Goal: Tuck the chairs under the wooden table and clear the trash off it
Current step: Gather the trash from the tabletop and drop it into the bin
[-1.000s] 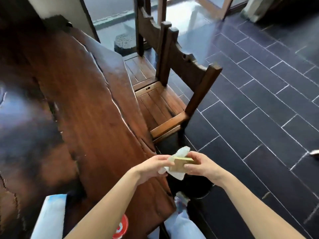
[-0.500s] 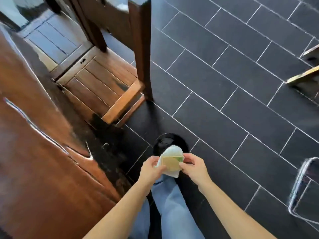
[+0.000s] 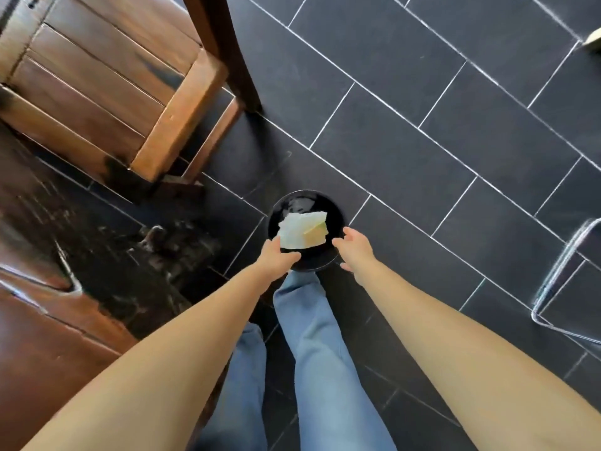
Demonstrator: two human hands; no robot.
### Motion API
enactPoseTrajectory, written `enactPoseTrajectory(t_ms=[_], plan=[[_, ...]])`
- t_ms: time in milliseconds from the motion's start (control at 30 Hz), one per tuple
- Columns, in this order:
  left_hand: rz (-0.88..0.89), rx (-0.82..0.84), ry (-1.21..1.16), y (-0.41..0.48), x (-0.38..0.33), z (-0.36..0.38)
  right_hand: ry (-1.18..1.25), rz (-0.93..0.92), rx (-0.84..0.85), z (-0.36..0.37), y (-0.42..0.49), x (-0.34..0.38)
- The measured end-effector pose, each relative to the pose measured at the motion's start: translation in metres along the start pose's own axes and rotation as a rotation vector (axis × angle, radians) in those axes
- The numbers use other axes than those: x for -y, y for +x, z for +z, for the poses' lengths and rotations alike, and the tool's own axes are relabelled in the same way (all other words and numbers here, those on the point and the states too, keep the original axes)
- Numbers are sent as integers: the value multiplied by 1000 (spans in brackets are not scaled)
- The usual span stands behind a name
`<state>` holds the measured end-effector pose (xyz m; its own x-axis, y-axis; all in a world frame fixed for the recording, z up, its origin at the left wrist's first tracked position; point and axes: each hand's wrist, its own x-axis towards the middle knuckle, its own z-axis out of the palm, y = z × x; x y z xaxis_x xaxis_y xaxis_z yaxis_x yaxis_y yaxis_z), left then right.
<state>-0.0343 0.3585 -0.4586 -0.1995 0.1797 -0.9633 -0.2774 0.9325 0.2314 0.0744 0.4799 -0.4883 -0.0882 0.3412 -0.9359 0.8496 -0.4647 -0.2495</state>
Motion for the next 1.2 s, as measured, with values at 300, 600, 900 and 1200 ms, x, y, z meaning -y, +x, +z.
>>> enactPoseTrajectory(t_ms=[300,600,900,1200], plan=[[165,-123,418,-21,20,-29,-192,-105,65,23,-23,8],[398,-491,581,-93,38,-49,-466,-467,133,56,-96,30],[407,-869,343,-203,112,-100,-824,-991,223,113,-210,63],[119,-1130,-149,-293,279,-135,-998,-1219,463,286,-323,45]])
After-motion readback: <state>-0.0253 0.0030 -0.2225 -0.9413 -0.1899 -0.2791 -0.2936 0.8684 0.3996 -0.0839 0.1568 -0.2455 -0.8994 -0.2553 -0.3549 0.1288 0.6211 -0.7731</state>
